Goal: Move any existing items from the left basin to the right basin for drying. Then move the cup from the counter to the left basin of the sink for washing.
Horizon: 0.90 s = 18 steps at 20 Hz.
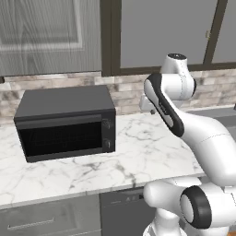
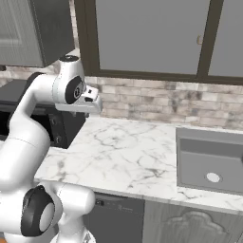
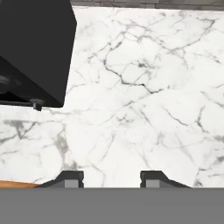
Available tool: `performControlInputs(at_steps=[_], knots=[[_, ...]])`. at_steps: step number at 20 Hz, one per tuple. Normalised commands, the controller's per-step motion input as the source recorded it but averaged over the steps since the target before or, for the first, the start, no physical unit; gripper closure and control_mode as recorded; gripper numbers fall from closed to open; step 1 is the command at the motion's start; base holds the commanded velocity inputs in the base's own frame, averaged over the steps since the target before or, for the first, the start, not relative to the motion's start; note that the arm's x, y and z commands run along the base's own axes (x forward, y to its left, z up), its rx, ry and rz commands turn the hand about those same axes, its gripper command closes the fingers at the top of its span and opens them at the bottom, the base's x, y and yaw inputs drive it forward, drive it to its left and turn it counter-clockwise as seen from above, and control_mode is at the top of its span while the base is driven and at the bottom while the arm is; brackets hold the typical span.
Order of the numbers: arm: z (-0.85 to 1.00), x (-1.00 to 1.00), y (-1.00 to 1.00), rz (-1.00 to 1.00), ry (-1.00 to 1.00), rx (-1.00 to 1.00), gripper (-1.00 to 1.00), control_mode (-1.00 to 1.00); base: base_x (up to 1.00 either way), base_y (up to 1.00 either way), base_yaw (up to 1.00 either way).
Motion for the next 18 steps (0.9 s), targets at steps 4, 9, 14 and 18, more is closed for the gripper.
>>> performControlInputs(at_steps=[4,9,14,18], knots=[[0.00,-0.03,-0.26,0.01,0.00,0.01,-1.00,-1.00,0.00,0.00,0.00],[0.00,-0.06,-0.30,0.00,0.00,0.01,-1.00,-1.00,0.00,0.00,0.00],[-0.11,0.00,-0.03,0.00,0.00,-0.02,-1.00,-1.00,0.00,0.00,0.00],[-0.04,0.00,0.00,0.00,0.00,0.00,-1.00,-1.00,0.00,0.00,0.00]])
